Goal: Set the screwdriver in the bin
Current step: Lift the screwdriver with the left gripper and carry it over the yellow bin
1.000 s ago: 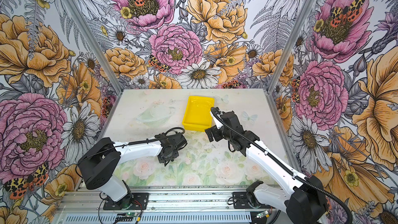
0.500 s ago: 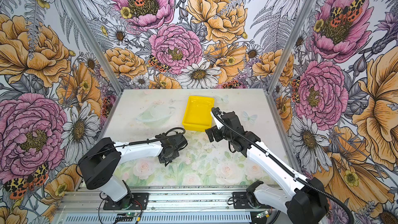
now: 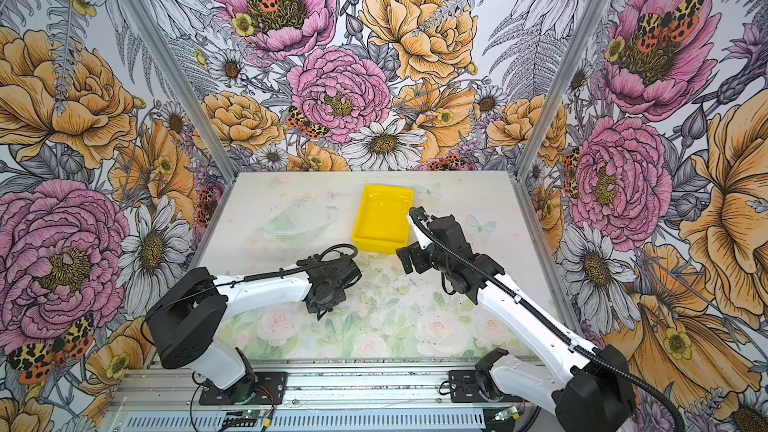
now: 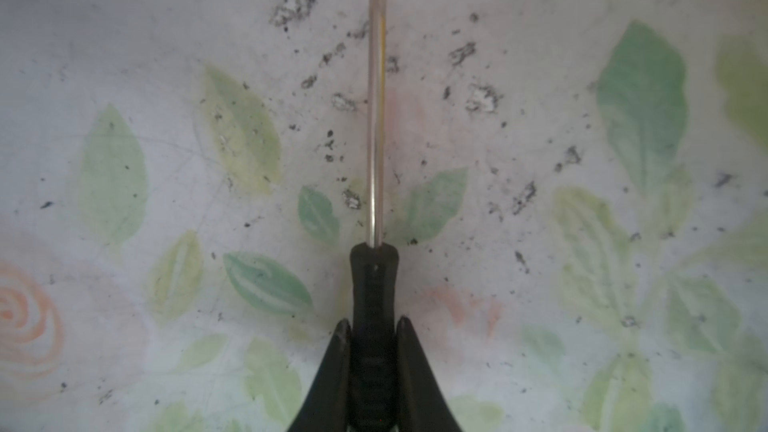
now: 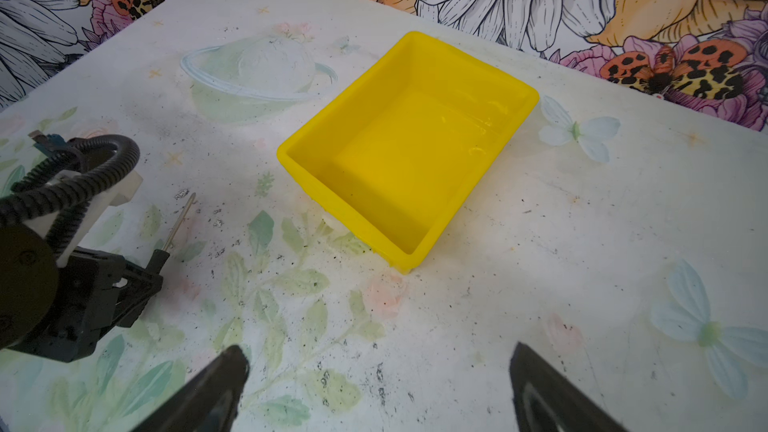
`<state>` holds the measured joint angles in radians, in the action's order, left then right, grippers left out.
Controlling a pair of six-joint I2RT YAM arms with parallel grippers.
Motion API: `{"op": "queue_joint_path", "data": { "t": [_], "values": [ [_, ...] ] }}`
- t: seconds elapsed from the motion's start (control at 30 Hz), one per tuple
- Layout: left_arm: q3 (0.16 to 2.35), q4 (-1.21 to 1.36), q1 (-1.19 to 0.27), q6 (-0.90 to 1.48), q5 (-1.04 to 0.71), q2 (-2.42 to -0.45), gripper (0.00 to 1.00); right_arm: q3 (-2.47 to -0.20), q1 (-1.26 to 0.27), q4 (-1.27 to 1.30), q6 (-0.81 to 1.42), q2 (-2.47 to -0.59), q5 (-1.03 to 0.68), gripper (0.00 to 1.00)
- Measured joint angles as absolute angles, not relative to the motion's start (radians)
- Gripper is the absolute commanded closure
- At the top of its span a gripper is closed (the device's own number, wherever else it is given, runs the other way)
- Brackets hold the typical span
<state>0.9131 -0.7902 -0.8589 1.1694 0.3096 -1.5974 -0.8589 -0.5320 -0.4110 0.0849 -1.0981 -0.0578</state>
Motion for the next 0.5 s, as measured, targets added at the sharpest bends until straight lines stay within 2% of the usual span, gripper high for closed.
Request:
{"op": "queue_joint_path", "data": {
  "t": [0.5],
  "values": [
    [1.11,-0.79,-0.819,1.015,0.318,-1.546,0.92,-0.859,-0.532,-0.411,0.088,-1.076,-0.057,0.01]
  ]
}}
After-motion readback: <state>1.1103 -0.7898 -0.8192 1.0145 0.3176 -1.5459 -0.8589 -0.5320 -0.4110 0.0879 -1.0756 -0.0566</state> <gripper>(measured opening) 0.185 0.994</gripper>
